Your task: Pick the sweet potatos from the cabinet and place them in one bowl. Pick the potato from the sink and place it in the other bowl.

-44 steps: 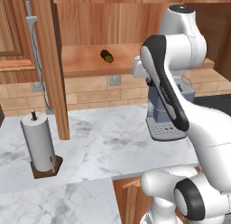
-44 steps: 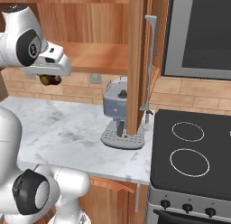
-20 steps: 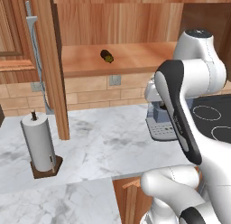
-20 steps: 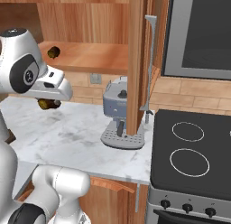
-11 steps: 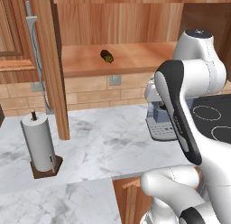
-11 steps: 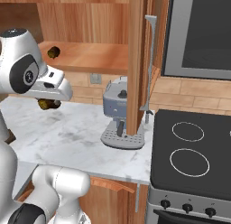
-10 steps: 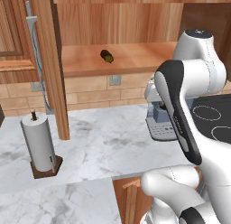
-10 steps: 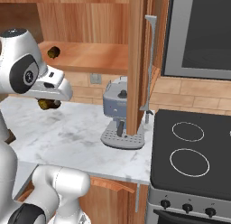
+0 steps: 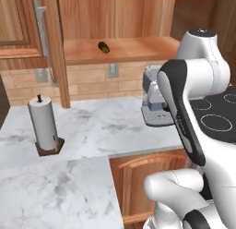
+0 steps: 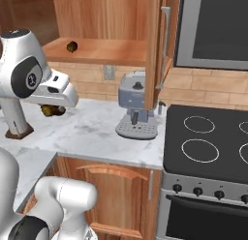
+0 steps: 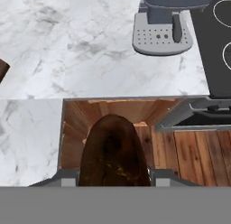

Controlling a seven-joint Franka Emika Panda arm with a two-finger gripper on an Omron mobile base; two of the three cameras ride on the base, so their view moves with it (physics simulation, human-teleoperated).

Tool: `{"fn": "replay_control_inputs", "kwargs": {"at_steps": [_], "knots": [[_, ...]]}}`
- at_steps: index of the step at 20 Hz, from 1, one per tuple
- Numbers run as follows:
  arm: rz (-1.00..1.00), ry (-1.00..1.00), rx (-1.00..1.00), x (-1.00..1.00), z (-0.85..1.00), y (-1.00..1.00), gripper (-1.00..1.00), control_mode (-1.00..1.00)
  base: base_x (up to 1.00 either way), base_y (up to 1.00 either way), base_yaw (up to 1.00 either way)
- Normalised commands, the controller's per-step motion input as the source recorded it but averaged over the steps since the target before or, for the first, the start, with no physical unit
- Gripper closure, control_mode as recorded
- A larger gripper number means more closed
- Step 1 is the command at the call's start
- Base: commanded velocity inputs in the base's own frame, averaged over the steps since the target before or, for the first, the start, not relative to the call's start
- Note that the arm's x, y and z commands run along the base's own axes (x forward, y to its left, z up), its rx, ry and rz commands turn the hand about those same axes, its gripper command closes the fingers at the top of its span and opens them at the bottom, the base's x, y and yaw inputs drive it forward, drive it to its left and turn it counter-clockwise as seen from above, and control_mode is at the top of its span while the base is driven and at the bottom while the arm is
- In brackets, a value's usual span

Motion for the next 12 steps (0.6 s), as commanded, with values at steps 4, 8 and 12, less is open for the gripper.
{"fn": "replay_control_inputs", "kwargs": {"at_steps": [4, 8, 12], "knots": [[0.0, 0.0, 0.0, 0.0, 0.0, 0.0, 1.0, 1.0, -0.55, -0.05, 0.0], [0.0, 0.0, 0.0, 0.0, 0.0, 0.0, 1.0, 1.0, -0.03, 0.0, 0.1], [0.0, 0.0, 0.0, 0.0, 0.0, 0.0, 1.0, 1.0, 0.0, -0.03, 0.55]]}}
